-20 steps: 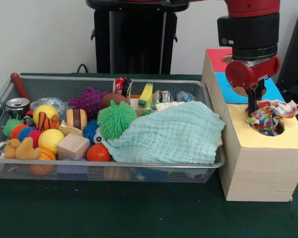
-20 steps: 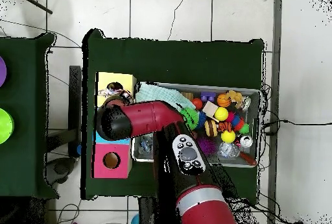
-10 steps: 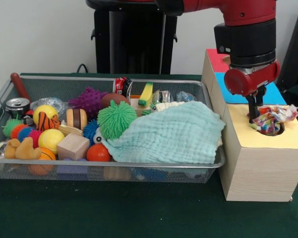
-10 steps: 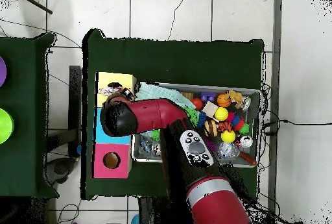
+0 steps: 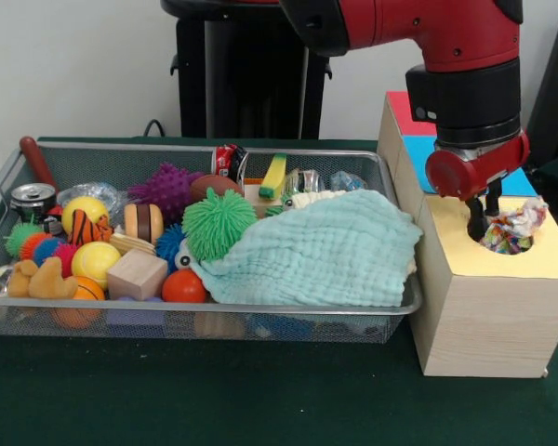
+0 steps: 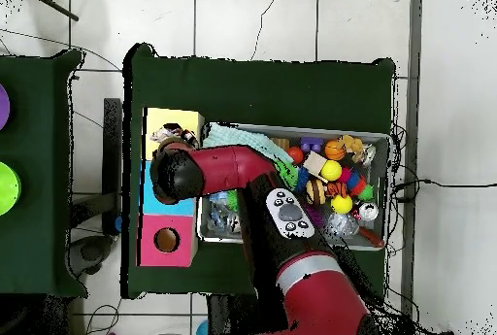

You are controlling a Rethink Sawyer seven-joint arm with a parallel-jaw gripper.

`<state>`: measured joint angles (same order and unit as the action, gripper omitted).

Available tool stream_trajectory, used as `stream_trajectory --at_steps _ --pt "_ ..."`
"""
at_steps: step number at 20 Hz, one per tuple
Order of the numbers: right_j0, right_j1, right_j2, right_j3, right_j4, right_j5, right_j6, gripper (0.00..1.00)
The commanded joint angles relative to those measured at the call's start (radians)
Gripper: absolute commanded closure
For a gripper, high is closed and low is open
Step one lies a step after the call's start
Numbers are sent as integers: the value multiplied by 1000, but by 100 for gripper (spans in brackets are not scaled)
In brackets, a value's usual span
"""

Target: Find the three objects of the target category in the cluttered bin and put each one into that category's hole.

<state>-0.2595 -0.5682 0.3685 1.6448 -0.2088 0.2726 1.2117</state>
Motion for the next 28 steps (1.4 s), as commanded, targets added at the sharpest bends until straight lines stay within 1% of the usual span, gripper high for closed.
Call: stream_trajectory --at_steps 1,9,11,14,17,21,26,28 --pt "18 74 -9 -2 -29 108 84 0" --pt "31 63 -30 -3 -46 72 95 0" --pt "39 49 -42 -1 -53 49 103 0" --pt "59 25 -72 -5 -56 50 115 0" --pt "102 -1 -132 -21 -65 76 126 0" --pt "165 -28 -228 -41 -77 164 122 0" --pt "216 -57 -291 -58 -61 221 116 0" --pt "223 -56 -299 -60 -54 219 112 0"
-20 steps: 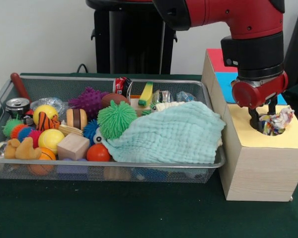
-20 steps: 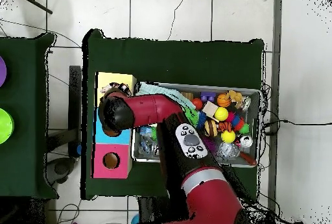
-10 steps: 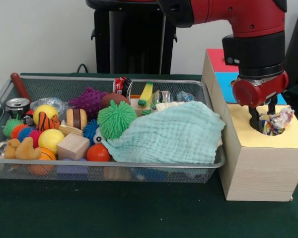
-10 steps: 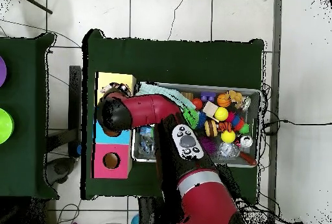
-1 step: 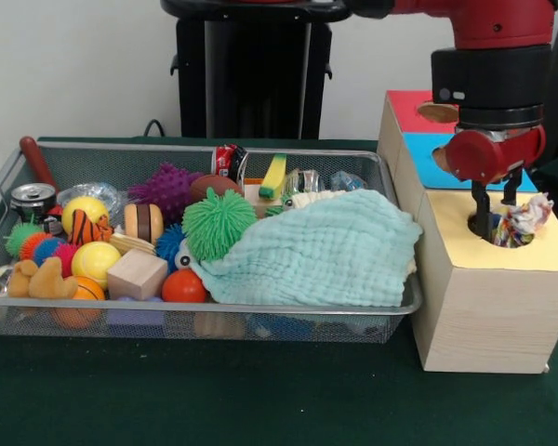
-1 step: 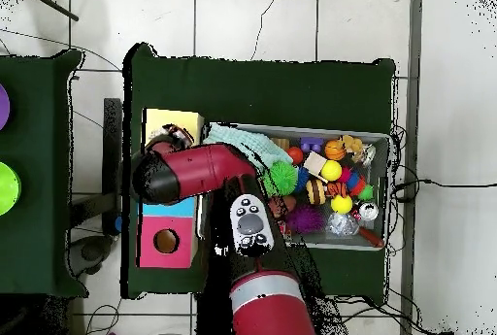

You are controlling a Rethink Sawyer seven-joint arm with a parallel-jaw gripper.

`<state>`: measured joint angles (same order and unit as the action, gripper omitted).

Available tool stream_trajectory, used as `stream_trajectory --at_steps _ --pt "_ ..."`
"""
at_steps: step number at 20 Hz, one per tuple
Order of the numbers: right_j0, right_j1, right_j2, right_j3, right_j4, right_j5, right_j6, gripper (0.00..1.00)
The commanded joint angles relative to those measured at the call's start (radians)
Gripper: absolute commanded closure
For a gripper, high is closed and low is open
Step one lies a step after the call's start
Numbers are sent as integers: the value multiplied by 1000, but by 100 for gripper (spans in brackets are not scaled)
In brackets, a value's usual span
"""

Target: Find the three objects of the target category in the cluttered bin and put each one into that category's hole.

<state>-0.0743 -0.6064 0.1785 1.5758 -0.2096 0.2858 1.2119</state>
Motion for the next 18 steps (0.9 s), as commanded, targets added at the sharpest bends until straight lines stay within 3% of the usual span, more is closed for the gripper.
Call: stream_trajectory --at_steps 1,11,18 --pt "37 -15 -109 8 -49 204 108 0" --pt "72 25 -165 -39 -52 232 98 0" --pt "46 25 -129 -19 -47 185 81 0"
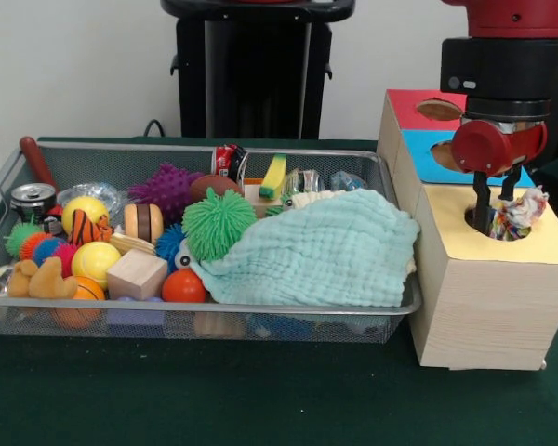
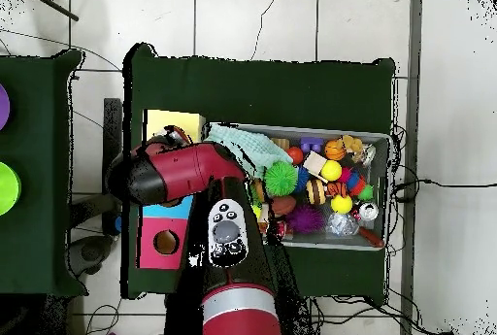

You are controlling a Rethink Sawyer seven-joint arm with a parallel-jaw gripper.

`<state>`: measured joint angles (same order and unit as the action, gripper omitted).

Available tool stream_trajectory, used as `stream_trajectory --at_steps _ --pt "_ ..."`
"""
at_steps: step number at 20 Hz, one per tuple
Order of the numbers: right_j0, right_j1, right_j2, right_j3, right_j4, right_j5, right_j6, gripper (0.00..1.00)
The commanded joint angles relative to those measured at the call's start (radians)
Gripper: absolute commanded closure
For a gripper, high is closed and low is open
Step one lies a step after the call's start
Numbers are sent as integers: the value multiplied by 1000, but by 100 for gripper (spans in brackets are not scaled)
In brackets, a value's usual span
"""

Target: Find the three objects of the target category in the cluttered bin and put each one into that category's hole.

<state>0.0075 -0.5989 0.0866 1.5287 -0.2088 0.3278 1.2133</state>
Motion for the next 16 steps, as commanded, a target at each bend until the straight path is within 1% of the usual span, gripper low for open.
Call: stream_trajectory --at_steps 1,4,5,11,16 --pt "-41 18 -29 31 -46 151 71 0" --pt "-53 22 -13 34 -44 148 61 0" --pt "-52 22 -13 33 -46 150 60 100" --pt "-57 23 -9 35 -51 144 57 100" --pt "-64 27 -9 37 -55 108 71 100"
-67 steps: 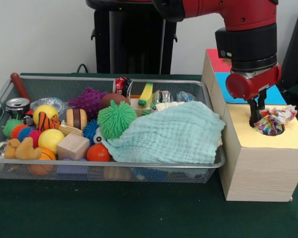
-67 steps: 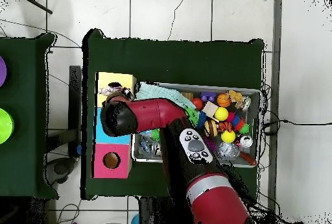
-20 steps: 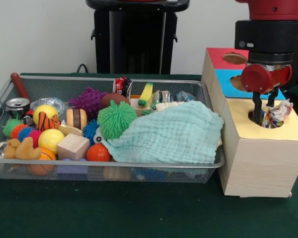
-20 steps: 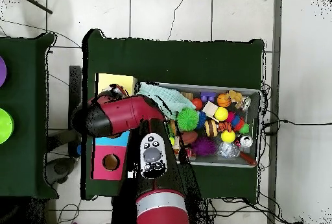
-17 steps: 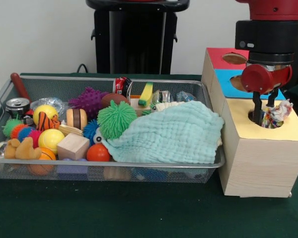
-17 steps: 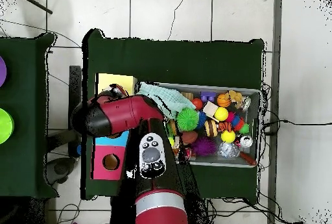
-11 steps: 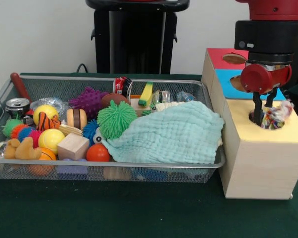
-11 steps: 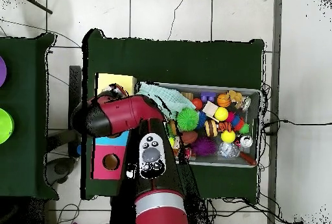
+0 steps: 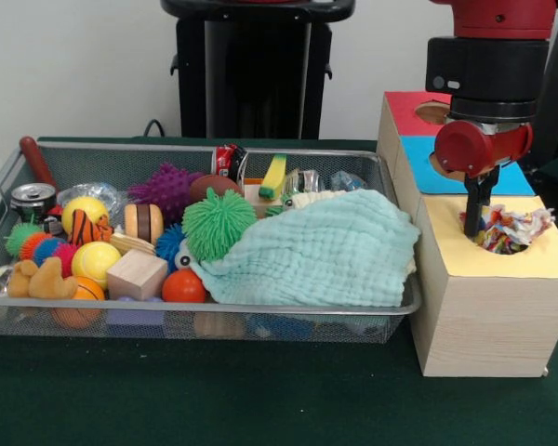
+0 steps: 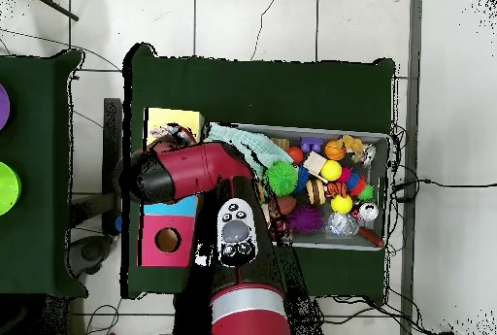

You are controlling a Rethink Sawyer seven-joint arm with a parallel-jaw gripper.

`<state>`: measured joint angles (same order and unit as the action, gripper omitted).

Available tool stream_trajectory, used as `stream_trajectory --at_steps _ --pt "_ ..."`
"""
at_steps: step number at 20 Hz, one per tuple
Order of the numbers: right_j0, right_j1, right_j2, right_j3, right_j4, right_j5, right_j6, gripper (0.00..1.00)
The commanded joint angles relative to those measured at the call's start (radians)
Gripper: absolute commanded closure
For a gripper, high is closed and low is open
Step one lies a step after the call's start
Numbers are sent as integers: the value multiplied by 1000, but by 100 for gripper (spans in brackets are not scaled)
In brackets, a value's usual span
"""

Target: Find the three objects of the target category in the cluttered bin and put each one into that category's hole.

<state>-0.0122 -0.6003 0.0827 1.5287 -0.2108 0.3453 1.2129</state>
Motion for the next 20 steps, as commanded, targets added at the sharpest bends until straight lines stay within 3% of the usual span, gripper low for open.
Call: stream_trajectory --at_steps 1,9,10,20 --pt "-47 28 -2 39 -53 88 70 100" --pt "-69 38 40 53 -47 82 53 100" --pt "-68 38 39 53 -50 84 55 0" --pt "-44 35 8 41 -65 75 73 0"
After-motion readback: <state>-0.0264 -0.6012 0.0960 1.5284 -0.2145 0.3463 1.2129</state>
